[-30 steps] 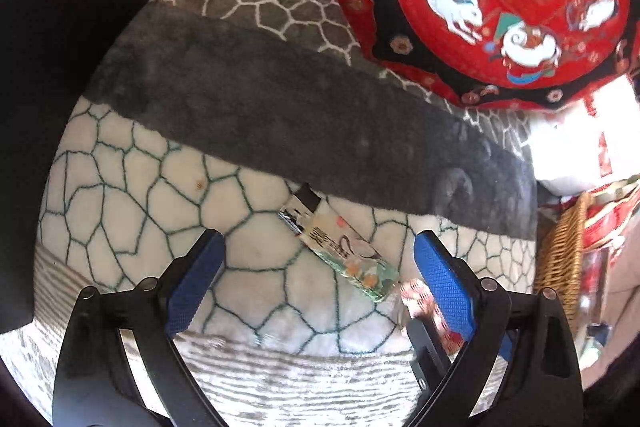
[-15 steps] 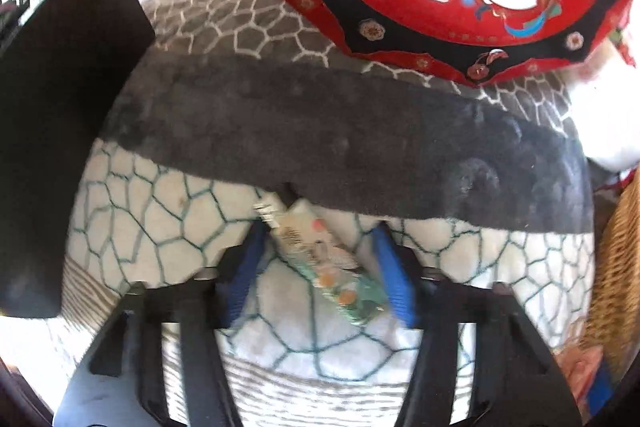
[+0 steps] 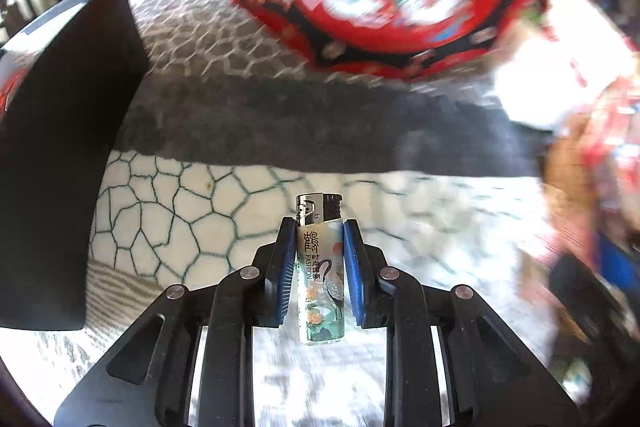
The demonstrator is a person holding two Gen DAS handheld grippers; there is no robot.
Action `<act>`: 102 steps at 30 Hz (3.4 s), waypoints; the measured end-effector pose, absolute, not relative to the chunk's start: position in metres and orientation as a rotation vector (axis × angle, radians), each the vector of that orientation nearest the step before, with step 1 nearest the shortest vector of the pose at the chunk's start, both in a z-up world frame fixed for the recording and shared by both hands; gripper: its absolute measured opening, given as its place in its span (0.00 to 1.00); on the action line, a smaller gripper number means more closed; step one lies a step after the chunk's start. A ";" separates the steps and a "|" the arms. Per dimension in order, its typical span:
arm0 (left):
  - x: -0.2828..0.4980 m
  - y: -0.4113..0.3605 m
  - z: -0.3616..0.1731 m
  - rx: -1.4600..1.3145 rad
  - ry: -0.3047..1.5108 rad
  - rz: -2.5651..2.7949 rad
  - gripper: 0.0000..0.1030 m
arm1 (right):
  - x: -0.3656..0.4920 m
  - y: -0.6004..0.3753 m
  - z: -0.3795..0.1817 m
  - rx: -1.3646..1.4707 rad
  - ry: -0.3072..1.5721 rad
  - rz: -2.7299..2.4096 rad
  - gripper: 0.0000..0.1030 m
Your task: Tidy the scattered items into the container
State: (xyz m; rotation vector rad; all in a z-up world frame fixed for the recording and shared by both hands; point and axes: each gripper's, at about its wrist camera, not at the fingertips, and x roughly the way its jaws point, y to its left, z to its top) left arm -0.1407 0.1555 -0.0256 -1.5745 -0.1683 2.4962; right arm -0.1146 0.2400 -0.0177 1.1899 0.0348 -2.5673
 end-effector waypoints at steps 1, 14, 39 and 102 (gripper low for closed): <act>-0.135 0.150 -0.008 -1.531 -0.170 2.472 0.21 | -0.113 0.237 -0.009 1.176 0.025 -2.559 0.43; -0.152 -0.121 0.092 -1.586 -0.235 2.543 0.21 | -0.115 0.084 0.088 1.073 0.052 -2.273 0.43; -0.181 -0.253 -0.012 -1.912 -0.233 2.409 0.42 | -0.205 -0.212 -0.034 1.437 0.352 -1.950 0.43; -0.123 -0.209 0.029 -1.648 -0.115 2.766 0.84 | -0.151 -0.122 -0.006 1.390 0.187 -2.251 0.58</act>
